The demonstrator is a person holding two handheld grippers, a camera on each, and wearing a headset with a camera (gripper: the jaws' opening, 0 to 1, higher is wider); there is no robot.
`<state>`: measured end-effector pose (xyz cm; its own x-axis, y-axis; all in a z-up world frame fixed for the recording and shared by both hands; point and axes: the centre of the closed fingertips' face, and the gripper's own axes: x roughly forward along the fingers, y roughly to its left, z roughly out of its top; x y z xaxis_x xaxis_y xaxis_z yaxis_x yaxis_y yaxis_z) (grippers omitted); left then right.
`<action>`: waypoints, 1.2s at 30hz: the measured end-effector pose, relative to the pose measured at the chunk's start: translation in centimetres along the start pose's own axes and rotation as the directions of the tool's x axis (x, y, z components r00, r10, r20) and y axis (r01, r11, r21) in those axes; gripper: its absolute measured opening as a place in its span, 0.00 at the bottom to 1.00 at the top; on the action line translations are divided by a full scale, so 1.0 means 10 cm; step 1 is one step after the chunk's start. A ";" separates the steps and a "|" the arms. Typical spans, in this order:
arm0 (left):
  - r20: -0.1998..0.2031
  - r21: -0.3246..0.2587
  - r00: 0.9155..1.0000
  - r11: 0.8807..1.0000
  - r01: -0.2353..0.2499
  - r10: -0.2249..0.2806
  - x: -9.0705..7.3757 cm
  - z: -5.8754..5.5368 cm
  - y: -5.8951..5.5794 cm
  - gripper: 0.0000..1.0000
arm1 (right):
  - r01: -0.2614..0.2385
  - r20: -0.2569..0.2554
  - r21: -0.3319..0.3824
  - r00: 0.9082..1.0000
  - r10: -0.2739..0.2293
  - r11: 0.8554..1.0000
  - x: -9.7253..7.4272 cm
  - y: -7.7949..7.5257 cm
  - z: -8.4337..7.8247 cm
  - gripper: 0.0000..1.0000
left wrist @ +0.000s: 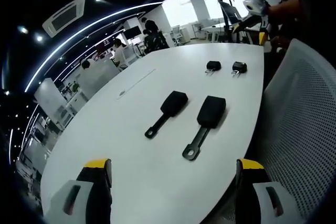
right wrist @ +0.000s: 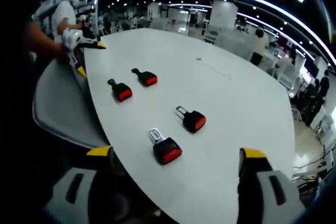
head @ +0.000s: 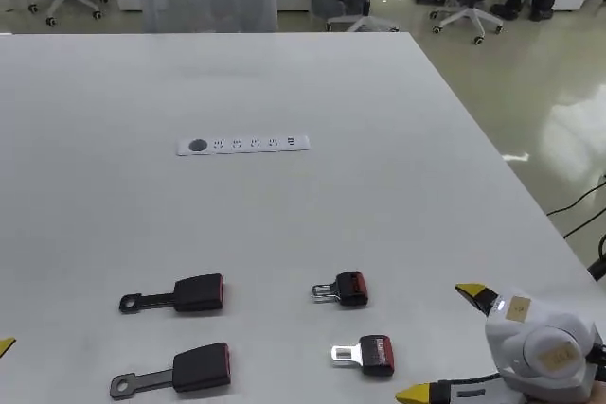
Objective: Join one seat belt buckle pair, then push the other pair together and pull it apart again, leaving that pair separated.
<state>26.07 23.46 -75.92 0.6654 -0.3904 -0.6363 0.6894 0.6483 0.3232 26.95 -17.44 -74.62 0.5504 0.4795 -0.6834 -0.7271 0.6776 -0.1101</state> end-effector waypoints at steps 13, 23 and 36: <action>-0.002 0.026 1.000 0.999 0.025 -0.025 0.03 0.01 -0.08 1.00 | 0.056 0.021 -0.067 0.998 -0.055 0.996 -0.02 -0.08 0.01 0.95; -0.006 0.030 1.000 0.999 0.023 -0.023 0.07 -0.08 -0.04 1.00 | 0.058 0.038 -0.049 0.998 -0.056 0.997 0.01 -0.05 0.01 0.99; -0.025 0.087 0.996 0.992 0.086 -0.084 0.10 -0.09 -0.16 1.00 | 0.038 -0.009 -0.148 0.999 -0.040 0.988 0.15 -0.01 0.00 1.00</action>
<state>25.41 22.61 -77.72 0.5979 -0.4266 -0.6786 0.7662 0.5529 0.3275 27.89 -16.80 -75.61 0.5750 0.4472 -0.6852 -0.7586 0.6050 -0.2418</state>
